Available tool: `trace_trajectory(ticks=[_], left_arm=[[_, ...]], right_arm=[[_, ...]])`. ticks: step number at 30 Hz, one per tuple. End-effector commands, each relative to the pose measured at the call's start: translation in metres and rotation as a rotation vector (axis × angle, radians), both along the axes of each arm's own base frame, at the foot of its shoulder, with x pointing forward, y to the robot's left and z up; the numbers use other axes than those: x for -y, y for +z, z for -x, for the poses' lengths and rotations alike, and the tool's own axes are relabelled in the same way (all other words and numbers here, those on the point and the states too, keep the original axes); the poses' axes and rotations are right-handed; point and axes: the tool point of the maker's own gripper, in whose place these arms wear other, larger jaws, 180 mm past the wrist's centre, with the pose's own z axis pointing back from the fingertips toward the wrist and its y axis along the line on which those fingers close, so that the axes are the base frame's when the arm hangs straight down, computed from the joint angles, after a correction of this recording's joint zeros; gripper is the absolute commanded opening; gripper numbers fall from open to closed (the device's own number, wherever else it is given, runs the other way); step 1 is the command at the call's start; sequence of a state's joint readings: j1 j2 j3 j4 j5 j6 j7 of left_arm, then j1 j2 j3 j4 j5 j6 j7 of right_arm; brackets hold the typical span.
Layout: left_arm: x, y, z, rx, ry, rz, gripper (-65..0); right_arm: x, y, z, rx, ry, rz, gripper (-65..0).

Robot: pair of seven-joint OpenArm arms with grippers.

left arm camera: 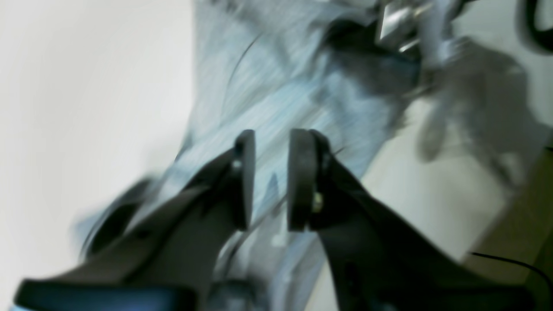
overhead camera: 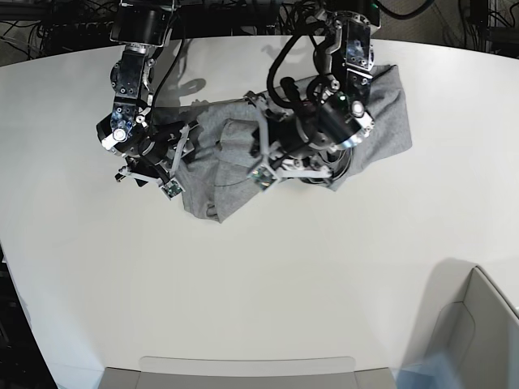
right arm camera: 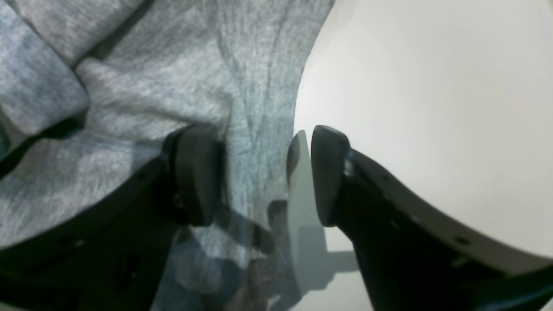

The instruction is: Fold the T-shirt properly

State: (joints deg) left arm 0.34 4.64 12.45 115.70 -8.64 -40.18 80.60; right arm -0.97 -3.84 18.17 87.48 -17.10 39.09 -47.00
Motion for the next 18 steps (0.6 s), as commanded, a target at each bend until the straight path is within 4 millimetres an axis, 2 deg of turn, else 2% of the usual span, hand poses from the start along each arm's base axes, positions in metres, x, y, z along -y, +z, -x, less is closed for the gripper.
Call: trace_trajectory(ticks=[1, 4, 7, 9, 14, 18], left_arm=[[-0.021, 0.007, -0.011, 0.030, 0.073, -0.004, -56.5], [-0.081, 0.002, -0.021, 0.016, 0.267, -0.018, -63.3], [-0.120, -0.003, -0.019, 0.008, 0.356, -0.058, -65.0], [-0.129, -0.003, -0.018, 0.010, 0.355, -0.087, -65.0], [-0.130, -0.023, 0.001, -0.058, 0.352, -0.100, -65.0], [-0.127, -0.048, 0.011, -0.113, 0.350, -0.074, -65.0]], right_arm=[[0.012, -0.017, 0.020, -0.101, 0.006, 0.083, -31.2], [0.014, -0.017, 0.021, -0.104, 0.002, 0.083, -31.2], [0.014, -0.018, 0.022, -0.105, 0.002, 0.083, -31.2], [0.013, -0.018, 0.022, -0.105, 0.005, 0.084, -31.2], [0.011, -0.017, 0.021, -0.103, 0.008, 0.081, -31.2], [0.011, -0.017, 0.020, -0.102, 0.008, 0.081, -31.2]])
